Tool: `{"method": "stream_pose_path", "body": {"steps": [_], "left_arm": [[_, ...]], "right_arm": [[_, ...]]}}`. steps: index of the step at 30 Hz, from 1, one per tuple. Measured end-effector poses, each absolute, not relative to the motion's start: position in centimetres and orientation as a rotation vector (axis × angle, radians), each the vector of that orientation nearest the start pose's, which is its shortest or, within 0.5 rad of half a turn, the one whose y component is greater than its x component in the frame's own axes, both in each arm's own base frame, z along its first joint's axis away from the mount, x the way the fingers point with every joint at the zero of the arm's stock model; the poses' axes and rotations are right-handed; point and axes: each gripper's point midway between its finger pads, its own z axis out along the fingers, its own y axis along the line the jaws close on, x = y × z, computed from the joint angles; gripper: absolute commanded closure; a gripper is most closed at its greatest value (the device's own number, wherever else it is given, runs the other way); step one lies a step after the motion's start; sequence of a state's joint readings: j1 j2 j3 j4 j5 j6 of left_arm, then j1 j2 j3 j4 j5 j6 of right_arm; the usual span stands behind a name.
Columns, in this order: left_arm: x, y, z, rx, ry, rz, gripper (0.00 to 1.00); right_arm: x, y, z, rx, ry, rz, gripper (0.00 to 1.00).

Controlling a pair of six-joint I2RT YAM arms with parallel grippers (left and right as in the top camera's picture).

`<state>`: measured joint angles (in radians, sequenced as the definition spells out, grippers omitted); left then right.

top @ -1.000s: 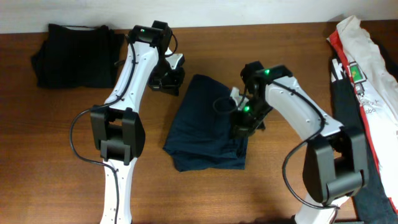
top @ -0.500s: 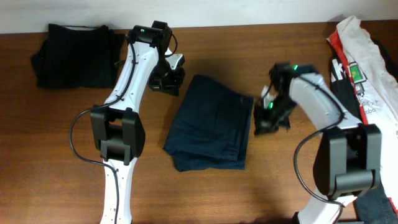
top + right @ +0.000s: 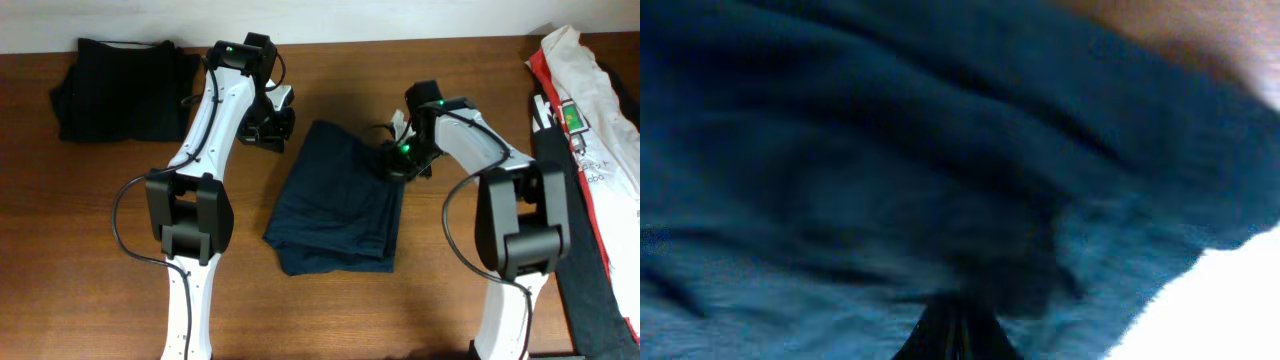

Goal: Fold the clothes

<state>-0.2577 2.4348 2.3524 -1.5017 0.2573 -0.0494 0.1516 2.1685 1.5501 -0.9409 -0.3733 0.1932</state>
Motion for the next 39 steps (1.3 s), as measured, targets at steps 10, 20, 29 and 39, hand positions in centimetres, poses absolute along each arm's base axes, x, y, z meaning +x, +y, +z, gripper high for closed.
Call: {"method": "stream_pose_path", "body": {"steps": [10,20,29,39], "left_arm": [[44.2,-12.4,7.9,0.23,3.189,-0.099,0.99],[44.0,-1.7,8.1,-0.325,3.247,0.001,0.99],[43.7,-2.0,8.1,-0.325,3.259,-0.027,0.99],[43.9,-2.1,8.1,-0.325,3.252,-0.034,0.98]], "right_arm": [[47.2,13.3,15.3,0.055,2.844,0.723,0.85],[45.3,27.0,8.9,-0.302,2.87,1.007,0.85],[46.9,24.2,4.5,-0.208,2.934,1.085,0.9],[41.5,25.9,19.2,-0.551,2.855,1.173,0.94]]}}
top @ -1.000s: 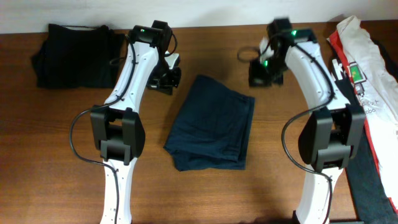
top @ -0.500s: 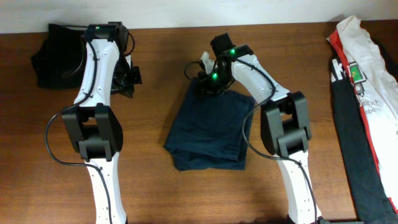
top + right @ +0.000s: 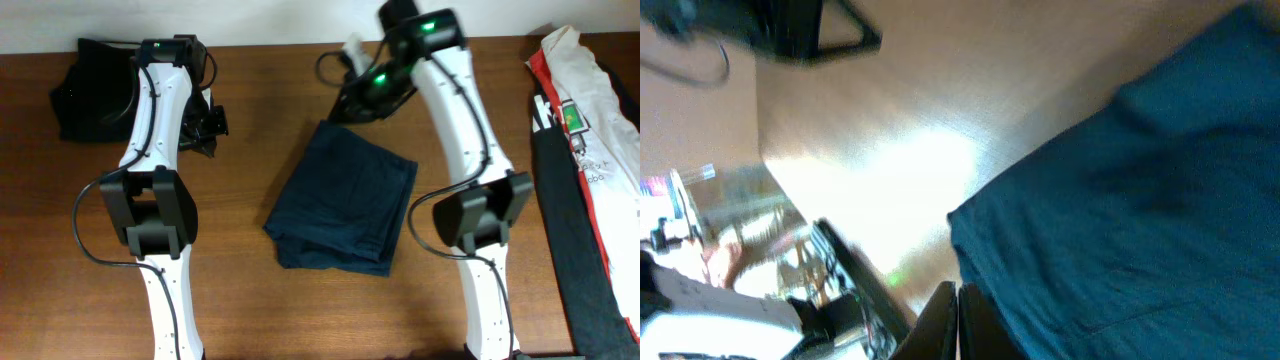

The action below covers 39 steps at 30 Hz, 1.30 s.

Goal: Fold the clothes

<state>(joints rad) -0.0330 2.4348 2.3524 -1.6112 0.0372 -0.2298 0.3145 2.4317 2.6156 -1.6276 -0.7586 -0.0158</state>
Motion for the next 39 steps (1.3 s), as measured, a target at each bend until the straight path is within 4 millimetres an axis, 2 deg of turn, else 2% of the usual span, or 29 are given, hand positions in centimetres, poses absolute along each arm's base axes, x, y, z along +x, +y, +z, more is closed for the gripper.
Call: {"method": "stream_pose_path", "body": {"steps": [2,4,5,8,11,13,16,17,18,19,20,21,22,23,24,25,26,28,30,32,33,36,37,39], "left_arm": [[43.9,-2.1,8.1,-0.325,3.252,-0.034,0.98],[43.9,-2.1,8.1,-0.326,3.253,-0.034,0.95],[43.9,-2.1,8.1,-0.326,3.254,-0.034,0.94],[43.9,-2.1,8.1,-0.33,3.254,-0.033,0.94],[43.8,-2.1,8.1,-0.33,3.255,-0.033,0.94],[43.8,-2.1,8.1,-0.33,3.255,-0.033,0.94],[43.8,-2.1,8.1,-0.33,3.255,-0.034,0.94],[44.0,-2.1,8.1,-0.328,3.248,-0.035,0.94],[44.2,-2.2,8.0,-0.328,3.241,-0.042,0.94],[44.4,-2.3,8.0,-0.323,3.234,-0.059,0.94],[44.7,-2.9,8.0,-0.299,3.225,-0.112,0.9],[45.0,-3.5,8.1,-0.258,3.215,-0.17,0.85],[45.2,-4.3,8.2,-0.21,3.208,-0.25,0.67],[45.3,-5.0,8.3,-0.165,3.201,-0.311,0.5],[45.4,-5.7,8.4,-0.113,3.195,-0.358,0.28],[45.3,-6.7,8.5,-0.061,3.188,-0.412,0.13],[45.3,-8.1,8.7,0.016,3.173,-0.478,0.05],[45.2,-10.5,8.9,0.113,3.154,-0.55,0.02],[44.7,-13.2,9.1,0.221,3.141,-0.598,0.02],[44.0,-15.9,9.2,0.326,3.129,-0.623,0.02],[43.8,-17.1,9.2,0.368,3.119,-0.627,0.02],[43.1,-19.2,8.3,0.433,3.132,-0.64,0.02],[42.7,-19.9,6.8,0.453,3.167,-0.645,0.02],[42.1,-20.3,4.3,0.487,3.214,-0.669,0.02]], "right_arm": [[39.5,28.5,17.3,-0.676,2.887,1.184,0.96],[36.5,31.5,13.9,-0.808,2.96,1.197,0.96],[35.7,32.1,12.7,-0.839,2.975,1.202,0.96],[32.2,32.5,6.8,-0.876,3.117,1.205,0.96],[30.2,31.6,1.5,-0.854,3.18,1.225,0.96],[29.9,31.2,0.6,-0.825,3.182,1.267,0.96],[29.9,30.0,1.3,-0.763,3.235,1.28,0.96],[30.2,29.3,1.8,-0.742,3.259,1.255,0.95],[31.7,28.3,3.8,-0.714,3.266,1.192,0.91],[32.6,28.2,4.7,-0.714,3.238,1.176,0.83],[33.8,27.8,6.7,-0.709,3.207,1.147,0.64],[34.9,27.4,8.5,-0.695,3.185,1.123,0.33],[36.6,27.3,11.4,-0.69,3.106,1.096,0.12],[37.8,26.7,14.0,-0.671,3.051,1.051,0.01],[38.9,26.1,16.2,-0.652,2.998,1.006,0.01],[39.9,25.0,18.4,-0.614,2.954,0.938,0.01],[41.3,23.5,20.6,-0.54,2.893,0.87,0.01],[43.5,20.4,23.1,-0.361,2.834,0.803,0.01],[45.1,16.6,24.4,-0.179,2.805,0.776,0.01],[46.5,10.8,25.5,0.042,2.768,0.746,0.01],[46.6,9.2,26.3,0.094,2.747,0.731,0.01],[45.6,6.9,29.8,0.128,2.665,0.657,0.01],[44.3,6.4,32.6,0.116,2.602,0.608,0.01],[42.6,5.6,35.8,0.109,2.527,0.53,0.01]]}}
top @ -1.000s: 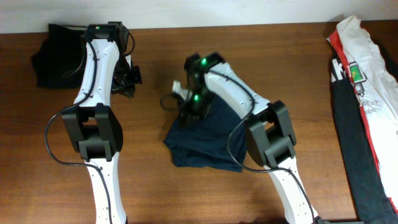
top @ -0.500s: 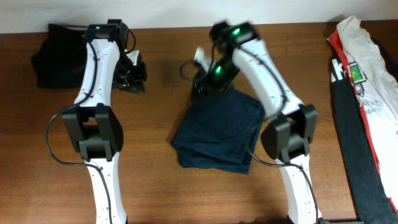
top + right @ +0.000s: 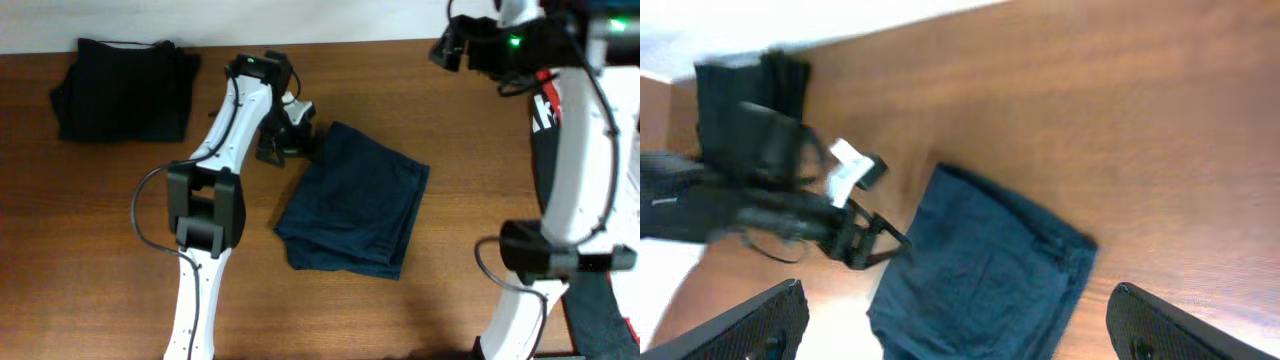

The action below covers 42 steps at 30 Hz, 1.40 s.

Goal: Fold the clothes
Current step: 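Grasp the folded shorts with the left gripper and lift them, then carry the folded shorts to the top-left corner and release them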

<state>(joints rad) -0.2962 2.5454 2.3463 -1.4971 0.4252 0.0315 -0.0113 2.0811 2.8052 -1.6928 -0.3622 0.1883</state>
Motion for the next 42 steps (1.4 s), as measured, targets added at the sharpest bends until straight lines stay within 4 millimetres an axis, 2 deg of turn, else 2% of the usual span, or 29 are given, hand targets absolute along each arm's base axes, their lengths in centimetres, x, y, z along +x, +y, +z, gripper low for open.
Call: {"method": "stream_pose_path", "body": {"steps": [2,3,5,6,7,8,10,11,12,17,20,21,23,25,26,29,31,33,36,38,42], "left_arm": [[41.4,-20.9,2.8,0.566,3.218,-0.782,0.03],[41.3,-21.2,2.7,0.591,3.206,-0.819,0.06],[41.2,-21.9,3.0,0.643,3.169,-0.895,0.3],[41.0,-22.3,3.1,0.663,3.153,-0.929,0.56],[40.9,-22.7,3.2,0.684,3.145,-0.948,0.71],[40.7,-23.1,3.1,0.7,3.141,-0.96,0.79],[40.3,-23.6,2.7,0.729,3.141,-0.975,0.85],[40.2,-23.7,2.6,0.732,3.143,-0.981,0.96],[40.2,-23.8,2.6,0.733,3.142,-0.986,0.99],[40.8,-23.3,2.2,0.696,3.154,-0.926,0.99],[42.4,-20.5,2.0,0.563,3.191,-0.819,0.99],[43.6,-18.7,2.2,0.486,3.185,-0.789,0.99],[46.8,-12.7,3.0,0.262,3.146,-0.733,0.99],[48.8,-8.1,3.7,0.124,3.1,-0.689,0.99],[50.0,-4.8,4.7,0.038,3.062,-0.637,0.99],[51.1,-1.3,6.6,-0.01,3.022,-0.51,0.99],[52.2,1.5,9.3,-0.02,2.954,-0.391,0.99],[53.3,2.9,11.4,-0.024,2.878,-0.322,0.99],[56.4,5.4,16.2,-0.028,2.67,-0.191,0.99],[57.8,7.4,18.4,-0.055,2.566,-0.125,0.99],[59.8,9.7,20.0,-0.081,2.457,-0.07,0.99]], "right_arm": [[41.2,5.0,38.1,0.106,2.465,0.478,0.01],[41.0,4.8,38.5,0.108,2.455,0.463,0.01],[41.1,4.6,38.5,0.113,2.456,0.447,0.01],[41.1,4.5,38.4,0.117,2.458,0.44,0.01],[41.2,4.5,38.3,0.118,2.459,0.436,0.01],[41.2,4.5,38.3,0.119,2.46,0.435,0.01],[41.2,4.3,38.3,0.122,2.46,0.426,0.01],[41.2,4.2,38.2,0.125,2.461,0.416,0.01],[41.2,4.2,38.2,0.126,2.46,0.412,0.01],[41.2,4.1,38.2,0.128,2.46,0.407,0.01],[41.2,4.0,38.2,0.129,2.461,0.403,0.01],[41.2,4.0,38.2,0.129,2.461,0.403,0.01],[41.2,4.0,38.2,0.13,2.461,0.403,0.01],[41.2,4.0,38.2,0.13,2.461,0.404,0.01],[41.2,4.0,38.2,0.129,2.461,0.404,0.01],[41.2,4.0,38.2,0.13,2.461,0.404,0.01],[41.2,4.0,38.2,0.129,2.461,0.403,0.01],[41.2,4.0,38.2,0.129,2.461,0.404,0.01],[41.2,4.1,38.2,0.128,2.461,0.406,0.01],[41.2,4.1,38.2,0.128,2.46,0.41,0.01],[41.2,4.2,38.2,0.126,2.46,0.414,0.01]]}}
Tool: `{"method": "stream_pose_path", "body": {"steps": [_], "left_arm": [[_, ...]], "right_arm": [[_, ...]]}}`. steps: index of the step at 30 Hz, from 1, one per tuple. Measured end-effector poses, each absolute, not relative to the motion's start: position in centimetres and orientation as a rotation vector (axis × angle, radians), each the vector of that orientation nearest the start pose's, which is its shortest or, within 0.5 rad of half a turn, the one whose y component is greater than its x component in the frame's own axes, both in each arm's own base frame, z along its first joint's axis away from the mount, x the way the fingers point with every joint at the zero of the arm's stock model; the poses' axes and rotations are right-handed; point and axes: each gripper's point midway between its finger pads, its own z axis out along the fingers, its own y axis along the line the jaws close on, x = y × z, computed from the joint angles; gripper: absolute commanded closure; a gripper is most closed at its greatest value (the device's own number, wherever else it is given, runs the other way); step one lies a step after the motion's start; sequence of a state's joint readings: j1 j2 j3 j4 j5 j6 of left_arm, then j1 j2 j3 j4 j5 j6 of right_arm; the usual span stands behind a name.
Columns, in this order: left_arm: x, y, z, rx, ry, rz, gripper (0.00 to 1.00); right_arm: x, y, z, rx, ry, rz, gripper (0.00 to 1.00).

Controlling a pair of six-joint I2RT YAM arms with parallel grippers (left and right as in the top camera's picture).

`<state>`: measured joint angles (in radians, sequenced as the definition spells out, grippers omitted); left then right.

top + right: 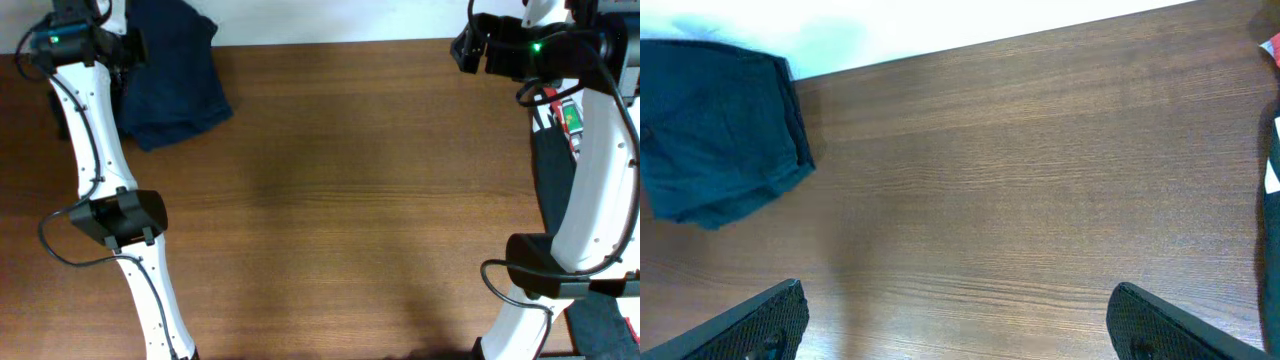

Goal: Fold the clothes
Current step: 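Carry the folded shorts to the top-left corner and release them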

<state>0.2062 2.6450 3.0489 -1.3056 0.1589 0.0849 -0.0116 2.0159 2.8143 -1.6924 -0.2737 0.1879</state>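
The folded dark blue garment (178, 88) lies at the table's far left back corner, also seen in the right wrist view (720, 140). My left gripper (122, 47) is at the garment's left edge and looks shut on it; its fingers are hidden by the wrist. My right gripper (463, 47) is raised high over the back right of the table. Its fingers (770, 322) stand wide apart and open, with only bare wood between them.
A pile of unfolded clothes (558, 125), white, red and dark, lies along the right edge behind the right arm. A sliver of black cloth (58, 100) shows behind the left arm. The brown wooden table (350, 200) ends at a white wall at the back.
The blue garment has gone from the table's middle to the far left back corner, along with my left gripper. My right arm stays raised at the back right, its gripper open.
First both grippers were on the blue garment in the middle, the right one shut on cloth. Then both were off it, at the back. Then the left gripper was at the garment's left corner, the right raised and open. Now the garment lies at the far left.
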Motion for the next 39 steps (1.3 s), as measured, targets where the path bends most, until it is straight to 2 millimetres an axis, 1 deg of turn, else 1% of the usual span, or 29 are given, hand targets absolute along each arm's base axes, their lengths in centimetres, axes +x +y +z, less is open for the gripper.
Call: {"method": "stream_pose_path", "body": {"steps": [4,6,8,11,13,15,17,18,21,22,24,25,26,27,28,30,31,33,34,35,37,38,39], "left_arm": [[60.8,10.9,20.9,-0.097,2.4,0.0,0.99],[60.8,11.7,21.0,-0.11,2.398,0.05,0.99],[61.1,12.9,21.4,-0.14,2.377,0.135,0.99],[61.1,13.8,21.6,-0.162,2.363,0.197,0.99],[61.9,14.4,22.3,-0.153,2.321,0.24,0.99],[63.0,15.2,22.2,-0.163,2.278,0.284,0.99],[63.6,15.9,21.2,-0.178,2.27,0.321,0.99],[64.0,16.4,20.1,-0.187,2.276,0.336,0.98],[64.1,17.9,17.2,-0.219,2.313,0.372,0.99],[64.0,18.7,16.5,-0.235,2.319,0.393,0.83],[64.0,20.2,14.9,-0.267,2.328,0.434,0.63],[64.2,21.2,14.5,-0.289,2.313,0.452,0.64],[64.3,22.6,14.2,-0.312,2.293,0.477,0.75],[64.1,23.9,13.7,-0.337,2.29,0.492,0.75],[63.8,24.7,13.5,-0.356,2.288,0.504,0.75],[63.3,26.0,13.8,-0.38,2.279,0.531,0.75],[63.4,26.1,14.6,-0.386,2.255,0.535,0.78],[63.9,25.2,16.0,-0.405,2.213,0.513,0.81],[64.2,24.4,16.2,-0.415,2.204,0.487,0.89],[64.7,23.2,16.1,-0.411,2.203,0.444,0.93],[65.9,20.5,16.1,-0.376,2.193,0.36,0.93],[66.8,19.2,16.0,-0.352,2.18,0.322,0.91],[67.1,18.5,15.6,-0.341,2.185,0.307,0.89]], "right_arm": [[41.2,4.2,38.2,0.125,2.46,0.414,0.01],[41.2,4.2,38.2,0.126,2.46,0.414,0.01],[41.2,4.2,38.2,0.125,2.46,0.414,0.01],[41.2,4.2,38.2,0.126,2.46,0.414,0.01],[41.2,4.2,38.2,0.126,2.46,0.414,0.01],[41.2,4.2,38.2,0.125,2.46,0.414,0.01],[41.2,4.2,38.2,0.125,2.46,0.414,0.01],[41.2,4.2,38.2,0.125,2.46,0.414,0.01],[41.2,4.2,38.2,0.125,2.46,0.414,0.01],[41.2,4.2,38.2,0.126,2.46,0.414,0.01],[41.2,4.2,38.2,0.126,2.46,0.414,0.01],[41.2,4.2,38.2,0.125,2.46,0.414,0.01],[41.2,4.2,38.2,0.124,2.461,0.414,0.01],[41.2,4.3,38.1,0.123,2.466,0.422,0.01],[41.2,4.4,37.9,0.122,2.472,0.432,0.01],[41.2,4.7,37.3,0.124,2.497,0.452,0.01],[41.2,4.8,36.8,0.124,2.513,0.461,0.01],[41.3,5.0,36.3,0.126,2.532,0.472,0.01],[41.2,5.1,36.2,0.121,2.535,0.473,0.01],[41.2,5.4,36.2,0.114,2.537,0.476,0.01],[41.1,6.3,36.2,0.086,2.541,0.486,0.01],[41.0,6.8,36.2,0.071,2.543,0.491,0.01],[40.9,7.1,36.2,0.061,2.544,0.496,0.01]]}}
